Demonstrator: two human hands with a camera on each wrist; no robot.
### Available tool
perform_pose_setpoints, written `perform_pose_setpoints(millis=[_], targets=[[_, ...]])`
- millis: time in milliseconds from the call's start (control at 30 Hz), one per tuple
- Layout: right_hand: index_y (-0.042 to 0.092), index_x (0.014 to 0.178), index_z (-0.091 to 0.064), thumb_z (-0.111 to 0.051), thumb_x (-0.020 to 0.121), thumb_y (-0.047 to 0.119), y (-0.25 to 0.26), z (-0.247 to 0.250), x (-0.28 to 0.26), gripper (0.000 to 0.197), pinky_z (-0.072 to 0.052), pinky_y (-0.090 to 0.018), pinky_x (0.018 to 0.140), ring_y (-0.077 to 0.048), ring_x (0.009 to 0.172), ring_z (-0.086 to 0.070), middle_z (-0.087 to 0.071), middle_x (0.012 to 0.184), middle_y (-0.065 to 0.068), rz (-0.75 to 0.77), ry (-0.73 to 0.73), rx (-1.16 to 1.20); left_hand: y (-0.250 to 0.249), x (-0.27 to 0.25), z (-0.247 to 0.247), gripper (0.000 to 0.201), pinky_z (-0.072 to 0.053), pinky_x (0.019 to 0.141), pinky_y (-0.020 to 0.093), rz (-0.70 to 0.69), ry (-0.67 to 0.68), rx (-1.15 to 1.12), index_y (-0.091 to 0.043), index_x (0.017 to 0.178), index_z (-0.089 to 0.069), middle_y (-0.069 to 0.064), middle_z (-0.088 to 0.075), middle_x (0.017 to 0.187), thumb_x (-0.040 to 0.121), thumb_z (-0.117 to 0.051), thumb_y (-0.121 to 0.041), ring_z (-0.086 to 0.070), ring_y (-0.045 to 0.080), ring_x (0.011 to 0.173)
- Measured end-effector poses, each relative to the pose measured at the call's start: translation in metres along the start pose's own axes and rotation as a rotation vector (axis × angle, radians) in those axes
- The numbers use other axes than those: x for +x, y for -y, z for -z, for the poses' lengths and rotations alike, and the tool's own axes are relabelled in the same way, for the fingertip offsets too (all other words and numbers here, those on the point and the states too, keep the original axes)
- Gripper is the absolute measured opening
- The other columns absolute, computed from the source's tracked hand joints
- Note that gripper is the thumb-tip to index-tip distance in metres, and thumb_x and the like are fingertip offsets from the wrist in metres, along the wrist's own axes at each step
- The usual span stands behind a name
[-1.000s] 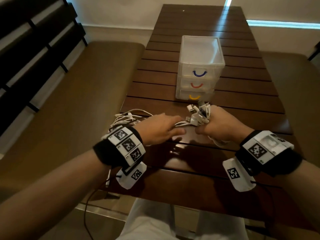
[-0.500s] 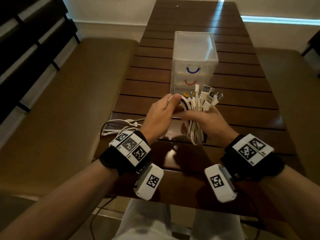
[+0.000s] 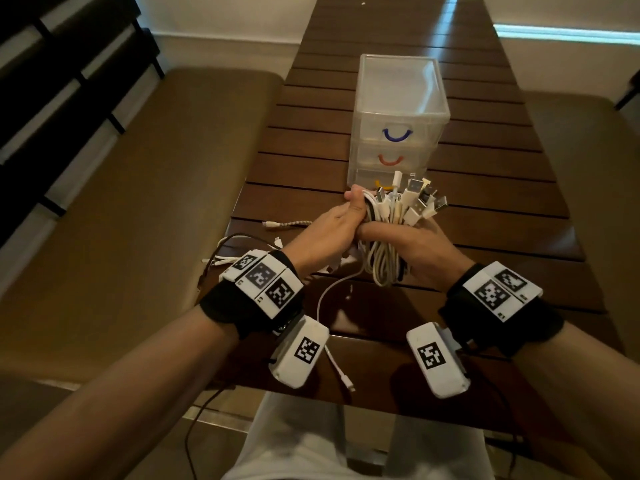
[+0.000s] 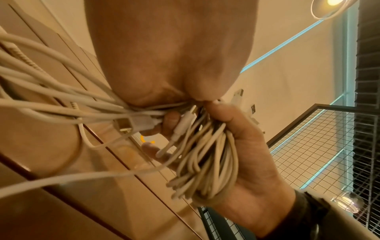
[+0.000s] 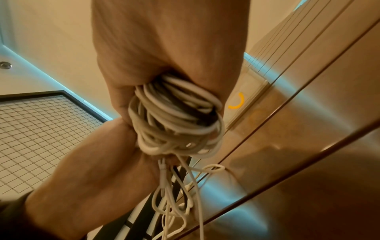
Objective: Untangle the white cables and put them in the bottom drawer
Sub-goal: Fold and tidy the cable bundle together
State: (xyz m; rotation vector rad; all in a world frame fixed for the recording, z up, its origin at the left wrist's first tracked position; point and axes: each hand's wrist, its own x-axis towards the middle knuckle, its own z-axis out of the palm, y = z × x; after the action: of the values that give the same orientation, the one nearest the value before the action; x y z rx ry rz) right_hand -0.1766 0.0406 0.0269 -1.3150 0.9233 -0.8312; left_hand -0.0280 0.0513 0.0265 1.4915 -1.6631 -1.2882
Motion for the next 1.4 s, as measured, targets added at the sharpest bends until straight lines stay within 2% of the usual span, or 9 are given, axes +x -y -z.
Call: perform_pose_setpoints(millis=[267,500,667,800,933,1033,1133,1267,1400], targets=[[0.020,0.130,-0.062,-0.062,0.076,0.011,-0.005,0.000,0.003,0.054,-0.045,-0.053,0.098,-0.040,0.108,-0.060,-0.062,0.129,-0.022,-0.153,0.025,0.208,0.001,0.003,0.007,0.067,-0.053,0.086,0.019,0.017,0.083,-0.119,-0.008,0.124,-0.063,0.010,-0.068,0.119,0.101,-0.019,-0.053,-0.066,0.020,0.107],[0.022,0.126,-0.066,-0.058,0.082,0.010,-0.009,0.002,-0.004,0.046,-0.047,-0.057,0.092,-0.044,0.101,-0.061,-0.065,0.124,-0.018,-0.168,0.084,0.241,0.006,-0.004,0.009,0.063,-0.054,0.072,0.032,0.070,0.055,-0.233,-0.003,0.098,-0.066,0.008,-0.069,0.081,0.080,-0.052,-0.062,-0.065,0.014,0.067],[0.004,0.118,-0.066,-0.064,0.077,0.013,-0.013,0.001,-0.006,0.042,-0.050,-0.043,0.076,-0.026,0.074,-0.063,-0.061,0.098,-0.023,-0.225,0.057,0.272,0.006,-0.004,0.007,0.048,-0.054,0.055,0.019,0.129,0.017,-0.311,-0.009,0.128,-0.048,0.001,-0.068,0.086,0.094,-0.052,-0.043,-0.065,0.008,0.060],[0.005,0.104,-0.068,-0.064,0.072,0.011,-0.012,-0.004,-0.001,0.033,-0.050,-0.037,0.064,-0.024,0.067,-0.058,-0.061,0.085,-0.016,-0.213,-0.034,0.325,0.005,-0.002,0.006,0.051,-0.046,0.063,0.005,0.099,-0.019,-0.159,-0.012,0.130,-0.050,-0.009,-0.063,0.102,0.095,-0.046,-0.049,-0.062,-0.013,0.075],[0.011,0.093,-0.073,-0.063,0.074,0.008,-0.014,-0.002,-0.001,0.021,-0.051,-0.040,0.069,-0.028,0.071,-0.058,-0.061,0.082,-0.014,-0.232,-0.038,0.390,0.012,-0.006,0.022,0.075,-0.043,0.101,0.035,0.152,0.122,-0.144,-0.027,0.135,-0.051,-0.005,-0.062,0.129,0.081,-0.042,-0.078,-0.058,0.010,0.118],[0.013,0.092,-0.073,-0.054,0.084,-0.001,-0.015,-0.002,-0.003,0.025,-0.054,-0.041,0.070,-0.024,0.077,-0.062,-0.067,0.086,-0.008,-0.210,-0.023,0.457,0.018,-0.015,0.037,0.052,-0.044,0.098,0.030,0.118,0.265,-0.118,-0.029,0.136,-0.049,-0.010,-0.062,0.125,0.090,-0.057,-0.051,-0.059,0.002,0.113],[0.010,0.103,-0.065,-0.046,0.088,-0.006,-0.015,-0.008,-0.002,0.029,-0.055,-0.039,0.068,-0.019,0.076,-0.064,-0.067,0.082,-0.004,-0.200,-0.020,0.511,0.025,-0.025,0.044,0.092,-0.040,0.107,0.029,0.036,0.367,0.002,-0.036,0.147,-0.030,-0.010,-0.049,0.140,0.073,-0.083,-0.025,-0.048,0.000,0.127],[0.009,0.110,-0.060,-0.048,0.085,-0.003,-0.014,-0.011,0.005,0.031,-0.055,-0.036,0.065,-0.018,0.077,-0.063,-0.064,0.085,-0.003,-0.203,-0.006,0.617,0.037,-0.048,0.030,0.127,-0.032,0.108,0.017,-0.158,0.189,0.504,-0.040,0.153,-0.001,-0.013,-0.028,0.144,0.061,-0.089,-0.036,-0.031,0.002,0.130],[0.009,0.107,-0.060,-0.051,0.080,-0.001,-0.017,-0.012,0.006,0.031,-0.054,-0.040,0.077,-0.020,0.078,-0.062,-0.061,0.085,-0.002,-0.219,0.020,0.639,0.052,-0.063,0.026,0.053,-0.052,0.082,0.026,-0.398,-0.193,0.611,-0.029,0.131,-0.054,-0.010,-0.052,0.113,0.082,-0.074,-0.024,-0.051,0.003,0.097]])
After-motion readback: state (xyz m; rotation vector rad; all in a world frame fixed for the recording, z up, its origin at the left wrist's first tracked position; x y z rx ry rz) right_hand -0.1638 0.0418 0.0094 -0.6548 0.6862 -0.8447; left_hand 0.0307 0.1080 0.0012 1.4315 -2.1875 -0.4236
